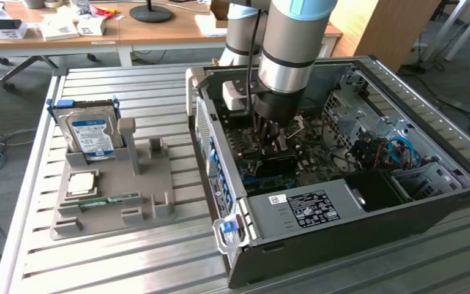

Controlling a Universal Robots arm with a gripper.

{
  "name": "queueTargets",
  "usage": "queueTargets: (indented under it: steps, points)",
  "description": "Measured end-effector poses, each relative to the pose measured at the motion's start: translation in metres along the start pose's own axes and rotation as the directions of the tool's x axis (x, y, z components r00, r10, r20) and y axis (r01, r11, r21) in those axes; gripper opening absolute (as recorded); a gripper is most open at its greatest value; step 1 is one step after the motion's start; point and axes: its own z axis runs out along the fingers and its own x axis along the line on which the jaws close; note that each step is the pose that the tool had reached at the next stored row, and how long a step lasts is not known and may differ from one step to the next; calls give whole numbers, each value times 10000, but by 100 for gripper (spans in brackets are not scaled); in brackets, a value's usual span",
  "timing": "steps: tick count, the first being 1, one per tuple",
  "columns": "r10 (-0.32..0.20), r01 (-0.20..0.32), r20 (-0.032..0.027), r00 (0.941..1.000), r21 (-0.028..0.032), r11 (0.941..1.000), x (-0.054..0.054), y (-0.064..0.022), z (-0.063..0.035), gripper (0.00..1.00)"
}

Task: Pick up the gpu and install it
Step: 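Press down on the gpu until it lock into place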

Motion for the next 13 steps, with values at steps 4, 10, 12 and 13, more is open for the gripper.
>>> queueTargets:
  steps: [4, 10, 12, 13]
  points:
    - [-1, 1, 0, 10000, 1, 10000, 0, 1, 1, 11]
    - [-1, 1, -4, 10000, 8, 10000, 1, 32, 18, 11]
    - [-1, 1, 1, 10000, 14, 10000, 0, 35, 21, 11]
    - [0, 0, 1, 10000, 16, 10000, 0, 38, 22, 11]
